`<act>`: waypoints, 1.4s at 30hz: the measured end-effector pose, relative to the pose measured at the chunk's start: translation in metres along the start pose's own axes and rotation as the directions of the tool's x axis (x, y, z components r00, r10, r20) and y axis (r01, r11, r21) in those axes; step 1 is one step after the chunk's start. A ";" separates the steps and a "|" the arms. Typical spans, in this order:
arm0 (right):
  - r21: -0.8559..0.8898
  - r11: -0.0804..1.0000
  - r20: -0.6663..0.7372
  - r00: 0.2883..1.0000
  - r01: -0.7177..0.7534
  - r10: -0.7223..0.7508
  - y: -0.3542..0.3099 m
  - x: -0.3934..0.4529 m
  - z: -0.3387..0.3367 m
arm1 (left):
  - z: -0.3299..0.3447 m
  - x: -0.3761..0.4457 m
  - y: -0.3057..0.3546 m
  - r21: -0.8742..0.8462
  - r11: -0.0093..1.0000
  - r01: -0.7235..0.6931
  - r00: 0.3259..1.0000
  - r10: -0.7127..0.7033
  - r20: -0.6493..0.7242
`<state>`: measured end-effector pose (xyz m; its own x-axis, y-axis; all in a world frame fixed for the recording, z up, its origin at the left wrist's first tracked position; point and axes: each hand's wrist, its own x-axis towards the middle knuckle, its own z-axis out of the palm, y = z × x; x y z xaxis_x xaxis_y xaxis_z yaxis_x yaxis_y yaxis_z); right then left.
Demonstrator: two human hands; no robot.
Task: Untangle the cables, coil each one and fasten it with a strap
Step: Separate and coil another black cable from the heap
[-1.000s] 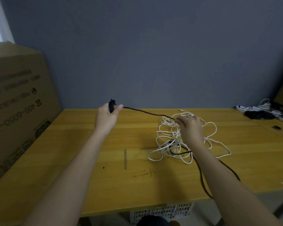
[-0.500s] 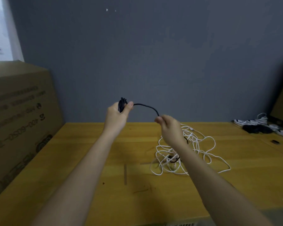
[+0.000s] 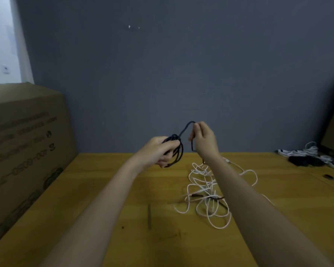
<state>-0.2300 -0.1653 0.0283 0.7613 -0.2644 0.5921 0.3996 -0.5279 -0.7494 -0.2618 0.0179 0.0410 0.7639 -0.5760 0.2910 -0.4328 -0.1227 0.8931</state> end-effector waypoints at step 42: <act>-0.561 0.811 0.447 0.885 0.164 0.131 0.112 -0.117 -0.011 | 0.020 -0.007 -0.115 0.684 0.715 0.143 0.980 -0.201 0.006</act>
<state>-0.2796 -0.2024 -0.1215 0.9542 0.0582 0.2934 0.1625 -0.9244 -0.3450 -0.2276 0.0200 -0.0705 0.8325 -0.5443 0.1034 -0.5280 -0.7228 0.4459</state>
